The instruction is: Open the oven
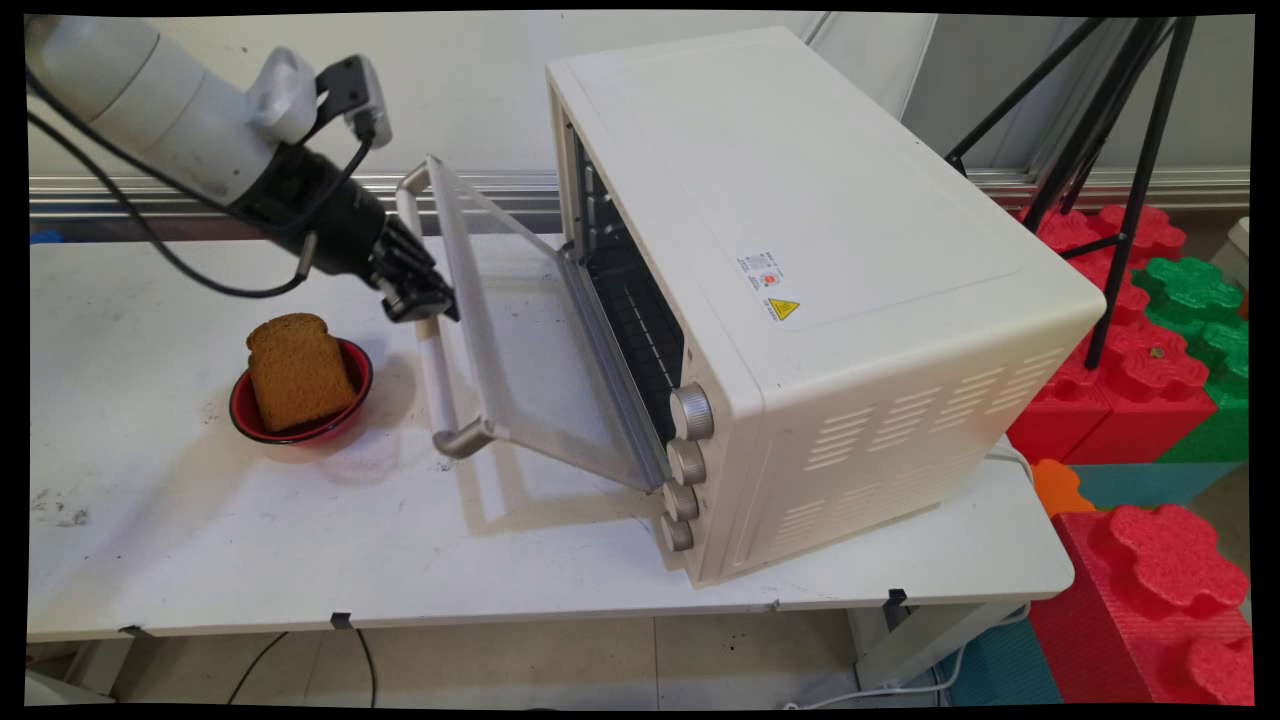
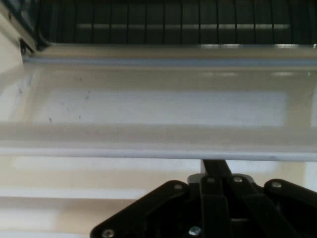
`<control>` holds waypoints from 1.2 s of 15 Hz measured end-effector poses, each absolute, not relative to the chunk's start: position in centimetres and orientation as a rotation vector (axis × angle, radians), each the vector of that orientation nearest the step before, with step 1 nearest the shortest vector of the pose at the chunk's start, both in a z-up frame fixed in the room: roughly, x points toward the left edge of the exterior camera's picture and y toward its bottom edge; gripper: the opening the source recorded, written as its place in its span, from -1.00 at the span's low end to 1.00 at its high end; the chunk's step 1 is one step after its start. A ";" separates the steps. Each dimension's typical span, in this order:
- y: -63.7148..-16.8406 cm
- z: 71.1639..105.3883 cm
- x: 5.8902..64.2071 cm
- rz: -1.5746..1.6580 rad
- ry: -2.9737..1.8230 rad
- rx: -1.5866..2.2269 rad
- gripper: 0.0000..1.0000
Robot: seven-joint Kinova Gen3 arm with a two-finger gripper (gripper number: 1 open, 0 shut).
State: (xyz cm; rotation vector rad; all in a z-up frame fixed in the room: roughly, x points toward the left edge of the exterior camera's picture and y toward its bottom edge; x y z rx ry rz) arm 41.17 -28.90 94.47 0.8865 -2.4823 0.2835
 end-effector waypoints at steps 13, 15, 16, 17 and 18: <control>-26.5 89.8 43.8 0.255 -2.552 0.871 -1.00; -26.3 89.3 44.2 0.254 -2.559 0.874 -1.00; -26.2 89.0 44.4 0.254 -2.563 0.876 -1.00; -26.1 88.8 44.5 0.253 -2.566 0.877 -1.00; -26.0 88.6 44.7 0.253 -2.569 0.879 -1.00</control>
